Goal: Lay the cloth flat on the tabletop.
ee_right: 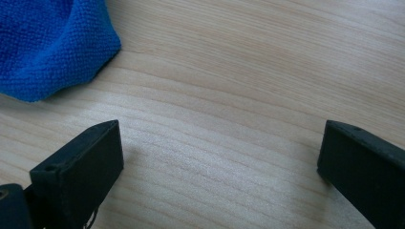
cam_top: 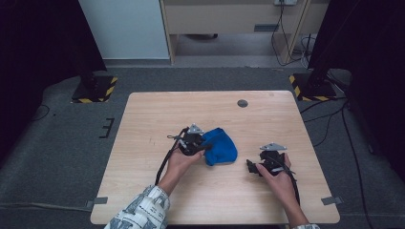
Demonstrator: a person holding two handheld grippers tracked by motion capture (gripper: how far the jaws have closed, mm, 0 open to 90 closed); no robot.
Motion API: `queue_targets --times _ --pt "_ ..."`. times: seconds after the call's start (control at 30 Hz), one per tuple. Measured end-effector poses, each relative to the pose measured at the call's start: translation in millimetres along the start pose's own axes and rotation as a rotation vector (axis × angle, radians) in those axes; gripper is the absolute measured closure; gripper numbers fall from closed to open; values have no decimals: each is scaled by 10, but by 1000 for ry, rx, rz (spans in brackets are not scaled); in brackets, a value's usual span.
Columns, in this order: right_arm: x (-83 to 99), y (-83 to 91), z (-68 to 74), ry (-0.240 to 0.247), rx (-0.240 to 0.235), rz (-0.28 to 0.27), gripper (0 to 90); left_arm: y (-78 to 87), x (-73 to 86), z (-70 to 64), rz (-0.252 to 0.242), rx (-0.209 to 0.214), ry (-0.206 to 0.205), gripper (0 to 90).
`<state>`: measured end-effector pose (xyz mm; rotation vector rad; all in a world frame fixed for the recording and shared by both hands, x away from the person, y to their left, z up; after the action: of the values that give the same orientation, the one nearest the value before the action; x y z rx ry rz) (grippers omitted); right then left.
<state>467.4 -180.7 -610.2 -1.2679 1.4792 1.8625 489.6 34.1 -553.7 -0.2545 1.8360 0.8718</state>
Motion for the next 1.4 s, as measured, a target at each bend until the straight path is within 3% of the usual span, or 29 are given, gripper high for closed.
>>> queue_targets --times 0.23,0.37,0.5,0.6,0.87,1.0,1.2,1.33,1.4 --pt "-17 20 12 16 -26 6 71 -66 74 84 20 -23 10 772" --pt "-67 41 32 29 -39 -18 93 -93 102 112 26 -38 -1 709" --pt "-114 64 68 51 -51 -40 137 -88 95 139 11 -79 -17 491" --pt "-150 91 107 63 -67 -54 172 -73 91 132 0 -77 -11 328" --pt "-306 169 273 107 -117 -96 291 101 45 107 -45 -80 -32 151" --pt "-396 191 402 137 -158 -106 371 205 -20 71 -77 -70 -38 124" --pt "-521 176 559 128 -215 -107 493 329 -71 59 -104 -58 -55 113" --pt "-567 155 660 153 -250 -98 572 394 -67 92 -114 -69 -64 142" --pt "-598 132 721 163 -265 -91 624 479 -47 182 -122 -103 -42 166"
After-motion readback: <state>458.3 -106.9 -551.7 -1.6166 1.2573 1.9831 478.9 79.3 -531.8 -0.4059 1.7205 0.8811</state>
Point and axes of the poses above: each handheld gripper's, and its own axes: y roughly backward along the jaws, x roughly out of its underside, z roughly to its left, the point moved 10 cm from there along -y, roughly forward along the jaws, and after that the axes turned 14 degrees about -z, right-handed, at the moved point
